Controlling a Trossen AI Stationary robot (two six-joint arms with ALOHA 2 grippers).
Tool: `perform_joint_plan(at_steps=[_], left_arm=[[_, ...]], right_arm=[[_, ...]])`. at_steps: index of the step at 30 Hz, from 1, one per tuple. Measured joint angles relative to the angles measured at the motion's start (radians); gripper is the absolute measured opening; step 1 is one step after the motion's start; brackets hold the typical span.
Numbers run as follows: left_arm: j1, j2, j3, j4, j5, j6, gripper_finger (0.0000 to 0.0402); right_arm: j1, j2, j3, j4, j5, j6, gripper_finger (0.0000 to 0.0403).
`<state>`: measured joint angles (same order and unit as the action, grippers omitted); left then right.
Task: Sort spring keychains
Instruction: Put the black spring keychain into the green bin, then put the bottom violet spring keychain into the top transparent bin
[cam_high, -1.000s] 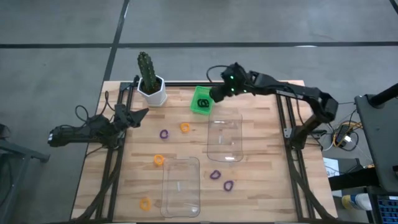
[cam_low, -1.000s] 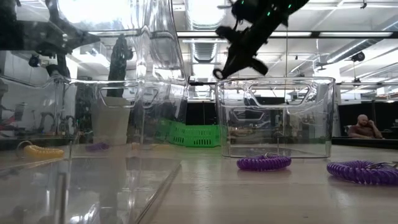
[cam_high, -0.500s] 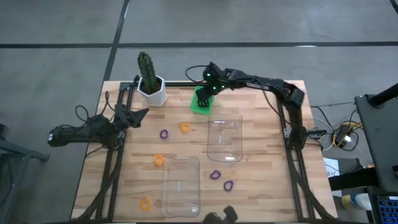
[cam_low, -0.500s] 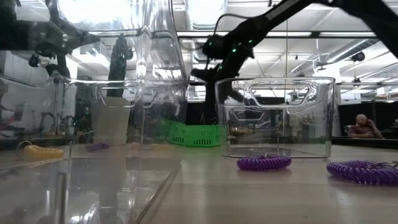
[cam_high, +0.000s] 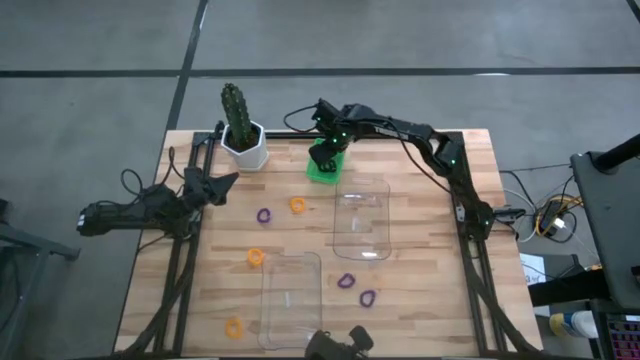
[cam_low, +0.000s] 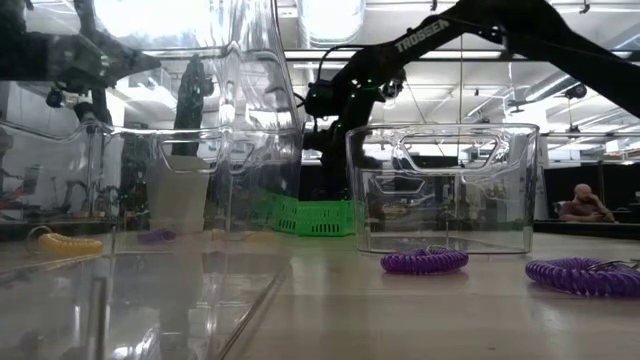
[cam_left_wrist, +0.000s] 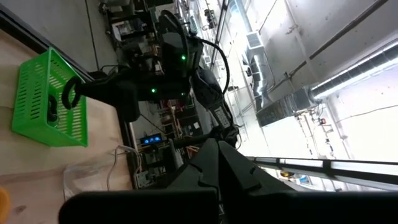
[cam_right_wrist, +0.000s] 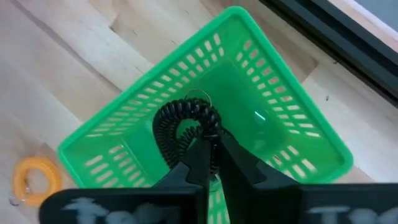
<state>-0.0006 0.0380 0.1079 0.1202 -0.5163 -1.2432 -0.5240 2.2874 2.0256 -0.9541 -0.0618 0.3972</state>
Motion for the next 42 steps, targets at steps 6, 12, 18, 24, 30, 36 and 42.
perform_joint_plan(at_steps=[6, 12, 18, 24, 30, 36, 42], left_arm=[[0.000, 0.000, 0.000, 0.000, 0.000, -0.012, 0.0000], [0.000, 0.000, 0.000, -0.001, -0.001, -0.013, 0.0000], [0.000, 0.000, 0.000, -0.003, -0.001, 0.004, 0.0000], [0.000, 0.000, 0.000, -0.003, 0.000, 0.026, 0.0000], [0.000, 0.000, 0.000, -0.007, 0.047, 0.015, 0.0000], [0.000, 0.001, 0.000, -0.009, 0.055, 0.014, 0.0000], [0.000, 0.001, 0.000, -0.009, 0.055, 0.014, 0.0000]], right_arm=[[0.001, 0.021, 0.042, -0.038, -0.025, -0.009, 0.0106], [0.010, -0.017, 0.040, -0.050, -0.028, -0.016, 0.0171], [0.060, -0.098, 0.034, -0.093, -0.042, -0.063, 0.0168], [0.151, -0.172, 0.033, -0.177, -0.041, -0.059, 0.0147], [0.276, -0.249, 0.027, -0.257, 0.043, 0.026, 0.0128], [0.395, -0.321, 0.021, -0.268, 0.101, 0.126, 0.0102], [0.492, -0.358, 0.009, -0.267, 0.166, 0.225, 0.0030]])
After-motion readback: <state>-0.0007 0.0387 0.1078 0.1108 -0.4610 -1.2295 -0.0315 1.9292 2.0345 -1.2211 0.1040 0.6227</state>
